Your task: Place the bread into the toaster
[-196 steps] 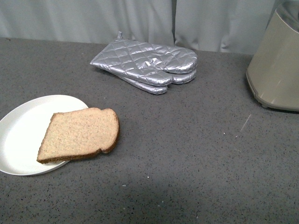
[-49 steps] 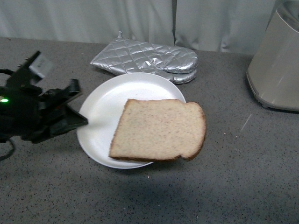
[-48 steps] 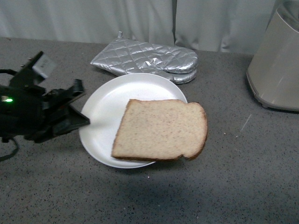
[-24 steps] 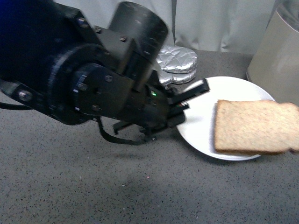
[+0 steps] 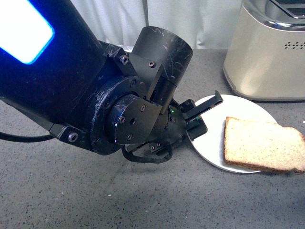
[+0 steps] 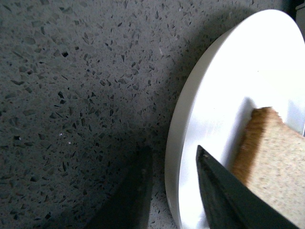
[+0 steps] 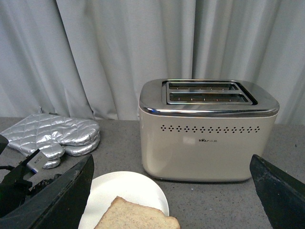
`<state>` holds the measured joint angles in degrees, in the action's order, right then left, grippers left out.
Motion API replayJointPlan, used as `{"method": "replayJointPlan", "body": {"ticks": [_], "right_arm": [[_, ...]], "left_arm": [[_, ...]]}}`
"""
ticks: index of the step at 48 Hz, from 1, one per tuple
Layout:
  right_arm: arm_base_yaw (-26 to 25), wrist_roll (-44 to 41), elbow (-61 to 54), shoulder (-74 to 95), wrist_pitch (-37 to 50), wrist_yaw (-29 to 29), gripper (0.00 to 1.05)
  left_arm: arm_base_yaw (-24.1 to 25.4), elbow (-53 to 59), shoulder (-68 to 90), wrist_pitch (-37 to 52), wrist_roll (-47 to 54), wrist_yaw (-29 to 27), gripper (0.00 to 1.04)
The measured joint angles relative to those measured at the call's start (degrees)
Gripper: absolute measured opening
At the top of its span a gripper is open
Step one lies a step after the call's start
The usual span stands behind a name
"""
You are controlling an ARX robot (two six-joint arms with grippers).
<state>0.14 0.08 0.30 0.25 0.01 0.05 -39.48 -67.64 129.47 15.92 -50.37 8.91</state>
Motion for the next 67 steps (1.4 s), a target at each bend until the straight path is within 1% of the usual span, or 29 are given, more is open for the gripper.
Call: {"method": "replayJointPlan", "body": {"ticks": [5,7,10,11,15,18,19,21,23,24,25,26,27,28,29,31,32,33,34,35,36,37,38,40,42,43,45,48,67], "right_arm": [[0.0,0.0,0.0,0.0,0.0,0.0,0.95],[0.0,0.0,0.0,0.0,0.0,0.0,0.95],[0.0,0.0,0.0,0.0,0.0,0.0,0.95],[0.0,0.0,0.0,0.0,0.0,0.0,0.95],[0.0,0.0,0.0,0.0,0.0,0.0,0.95],[0.0,0.0,0.0,0.0,0.0,0.0,0.95],[0.0,0.0,0.0,0.0,0.0,0.0,0.95],[0.0,0.0,0.0,0.0,0.0,0.0,0.95],[0.0,0.0,0.0,0.0,0.0,0.0,0.95],[0.0,0.0,0.0,0.0,0.0,0.0,0.95],[0.0,0.0,0.0,0.0,0.0,0.0,0.95],[0.0,0.0,0.0,0.0,0.0,0.0,0.95],[0.0,0.0,0.0,0.0,0.0,0.0,0.95],[0.0,0.0,0.0,0.0,0.0,0.0,0.95],[0.0,0.0,0.0,0.0,0.0,-0.1,0.95],[0.0,0.0,0.0,0.0,0.0,-0.2,0.95],[0.0,0.0,0.0,0.0,0.0,-0.2,0.95],[0.0,0.0,0.0,0.0,0.0,-0.2,0.95],[0.0,0.0,0.0,0.0,0.0,-0.1,0.95],[0.0,0.0,0.0,0.1,0.0,-0.1,0.95],[0.0,0.0,0.0,0.2,0.0,-0.1,0.95],[0.0,0.0,0.0,0.2,0.0,-0.1,0.95],[0.0,0.0,0.0,0.2,0.0,-0.1,0.95],[0.0,0.0,0.0,0.0,0.0,0.0,0.95],[0.0,0.0,0.0,0.0,0.0,0.0,0.95],[0.0,0.0,0.0,0.0,0.0,0.0,0.95],[0.0,0.0,0.0,0.0,0.0,0.1,0.95],[0.0,0.0,0.0,0.0,0.0,0.0,0.95],[0.0,0.0,0.0,0.0,0.0,0.0,0.95]], "left_arm": [[1.5,2.2,-1.7,1.2,-0.2,-0.2,0.48],[2.9,4.2,-3.1,2.1,-0.1,-0.4,0.57],[4.9,7.7,-5.4,3.4,0.0,-0.4,0.68],[6.4,9.9,-6.8,4.4,-0.1,-0.3,0.73],[11.9,16.8,-11.6,7.9,0.3,-0.1,0.87],[15.5,20.6,-14.9,9.6,0.9,0.4,0.95],[17.4,22.5,-16.7,10.1,1.4,0.6,0.98],[20.4,25.3,-19.7,10.4,2.1,1.0,1.0],[24.8,29.3,-23.9,10.9,3.4,1.8,0.98],[28.3,32.6,-27.2,11.5,5.0,2.1,0.97],[29.2,33.6,-27.7,12.4,6.0,1.7,0.97],[32.0,37.2,-29.2,17.9,9.6,-1.1,0.92],[33.5,39.3,-29.8,22.0,10.8,-1.9,0.88],[34.7,41.2,-30.3,25.4,13.6,-4.0,0.84],[35.4,42.4,-30.9,27.4,15.6,-4.8,0.82],[37.7,48.9,-34.3,37.0,22.1,-7.5,0.75],[38.1,50.7,-35.7,39.0,22.9,-8.0,0.73],[38.7,54.2,-39.4,41.6,27.2,-8.6,0.69],[39.1,57.2,-44.3,41.4,29.7,-9.1,0.66],[39.4,60.1,-51.2,38.3,34.1,-9.3,0.61],[39.5,62.9,-60.6,32.0,38.1,-9.3,0.56],[39.5,64.2,-67.1,26.8,39.7,-9.3,0.52],[39.5,65.7,-76.8,17.5,42.6,-8.9,0.47],[39.3,66.6,-91.4,4.0,45.1,-8.6,0.39],[39.3,66.6,-104.0,-4.6,46.6,-8.8,0.32],[39.4,66.6,-113.5,-10.1,47.4,-8.7,0.25],[39.4,66.6,-122.7,-14.0,48.2,-9.0,0.17],[39.4,66.6,-128.0,-15.6,48.9,-8.9,0.05],[39.4,66.6,-129.2,-15.8,49.9,-8.9,0.04]]}}
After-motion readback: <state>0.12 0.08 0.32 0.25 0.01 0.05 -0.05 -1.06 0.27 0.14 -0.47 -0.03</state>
